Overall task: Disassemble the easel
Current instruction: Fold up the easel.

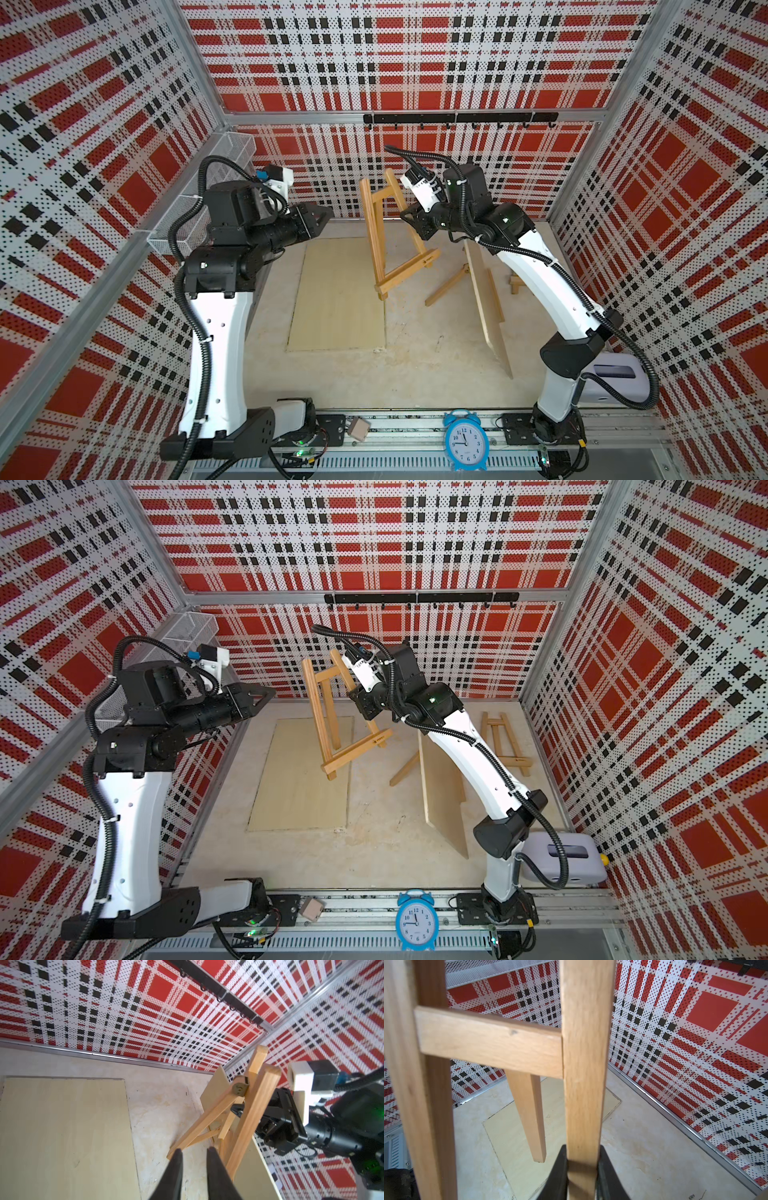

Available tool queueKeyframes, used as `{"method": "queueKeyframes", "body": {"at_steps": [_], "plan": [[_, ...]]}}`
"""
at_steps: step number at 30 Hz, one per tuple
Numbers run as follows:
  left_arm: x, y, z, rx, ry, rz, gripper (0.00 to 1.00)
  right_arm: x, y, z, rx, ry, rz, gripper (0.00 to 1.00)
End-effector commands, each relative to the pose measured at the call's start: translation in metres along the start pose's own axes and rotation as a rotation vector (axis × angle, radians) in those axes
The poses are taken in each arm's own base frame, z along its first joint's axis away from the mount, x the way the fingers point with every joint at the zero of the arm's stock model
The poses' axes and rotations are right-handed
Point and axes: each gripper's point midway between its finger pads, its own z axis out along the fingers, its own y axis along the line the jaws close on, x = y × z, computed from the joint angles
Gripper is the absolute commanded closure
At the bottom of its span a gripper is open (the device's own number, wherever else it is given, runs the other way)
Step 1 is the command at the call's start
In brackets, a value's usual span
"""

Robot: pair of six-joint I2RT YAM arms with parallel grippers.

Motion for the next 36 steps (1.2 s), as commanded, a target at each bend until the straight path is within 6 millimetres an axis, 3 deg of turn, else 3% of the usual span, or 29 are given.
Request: {"method": "queueKeyframes", "body": {"at_steps": [1,6,10,14,19,29,36], "plan": [[0.006,0.023,0.024,-0.027,-0.007,-0.073,0.79,-0.072,0.018,-0.057,-0.063,-0.26,-0.011,1.0],[0.032,0.012,0.075,0.08,0.051,-0.104,0.74,-0.082,0.038,-0.066,-0.175,-0.294,-0.001,1.0],[0.035,0.002,0.1,0.141,0.045,-0.119,0.73,-0.083,0.045,-0.068,-0.222,-0.3,0.007,1.0],[0.032,-0.004,0.108,0.173,0.042,-0.127,0.74,-0.081,0.045,-0.068,-0.226,-0.294,0.018,1.0],[0.043,-0.019,0.116,0.247,0.095,-0.147,0.74,-0.083,0.038,-0.064,-0.194,-0.319,0.071,1.0],[0.058,-0.036,0.122,0.293,0.146,-0.182,0.74,-0.08,-0.011,-0.037,0.051,-0.383,0.237,1.0],[0.063,-0.052,0.127,0.345,0.177,-0.19,0.74,-0.082,-0.012,-0.03,0.12,-0.41,0.205,1.0]]}}
